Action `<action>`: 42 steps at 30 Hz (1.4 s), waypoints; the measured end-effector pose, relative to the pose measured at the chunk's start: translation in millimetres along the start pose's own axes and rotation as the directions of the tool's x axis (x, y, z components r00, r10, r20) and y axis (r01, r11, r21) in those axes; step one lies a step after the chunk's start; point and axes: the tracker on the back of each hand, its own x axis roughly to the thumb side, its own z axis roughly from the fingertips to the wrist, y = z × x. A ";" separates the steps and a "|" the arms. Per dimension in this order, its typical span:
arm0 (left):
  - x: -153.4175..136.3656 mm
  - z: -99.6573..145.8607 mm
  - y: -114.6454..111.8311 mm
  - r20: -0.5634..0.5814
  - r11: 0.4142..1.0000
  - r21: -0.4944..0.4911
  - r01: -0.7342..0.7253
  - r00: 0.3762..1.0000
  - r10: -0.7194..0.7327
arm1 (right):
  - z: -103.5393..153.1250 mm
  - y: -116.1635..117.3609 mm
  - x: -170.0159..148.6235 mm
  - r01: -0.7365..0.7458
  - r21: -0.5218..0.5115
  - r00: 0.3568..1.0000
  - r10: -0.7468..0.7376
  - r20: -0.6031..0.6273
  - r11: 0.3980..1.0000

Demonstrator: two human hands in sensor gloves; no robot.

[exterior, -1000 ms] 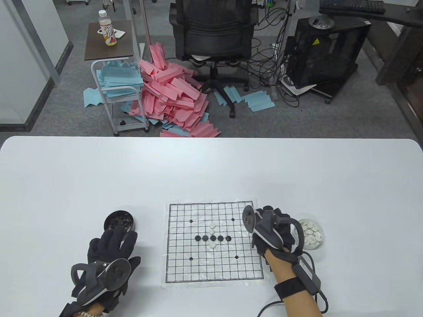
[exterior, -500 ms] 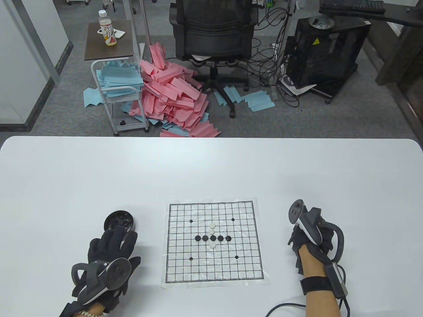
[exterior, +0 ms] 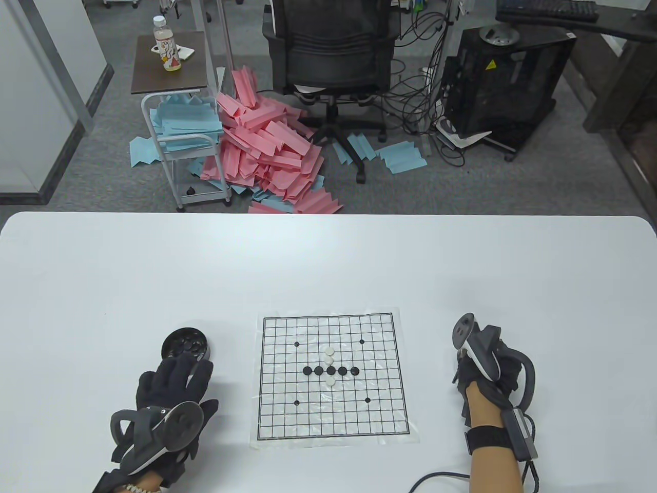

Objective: Place Go stones in plus sign pattern

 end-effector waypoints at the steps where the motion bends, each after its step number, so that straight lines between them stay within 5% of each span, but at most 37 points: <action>1: -0.1 0.1 -0.1 0.000 1.000 -0.001 0.001 1.000 -0.001 | -0.4 0.5 0.8 -0.005 0.013 1.000 0.005 0.001 1.000; 20: -0.6 -0.2 -0.4 0.001 1.000 -0.003 -0.003 1.000 0.003 | 1.9 -0.4 -1.8 -0.045 -0.027 0.998 0.047 0.051 0.999; 27: -0.7 0.1 0.0 0.004 1.000 0.001 -0.003 1.000 0.003 | 17.2 -28.6 2.6 0.012 -0.145 0.996 0.001 0.088 0.989; 34: 0.0 0.3 -0.4 0.007 1.000 0.000 -0.001 1.000 0.001 | 54.1 -57.7 47.5 0.129 -0.195 0.958 -0.071 0.279 0.972; 42: -0.5 0.4 -0.2 0.007 1.000 0.005 -0.002 1.000 0.002 | 104.7 -48.8 114.7 0.171 -0.075 0.843 -0.107 0.526 0.982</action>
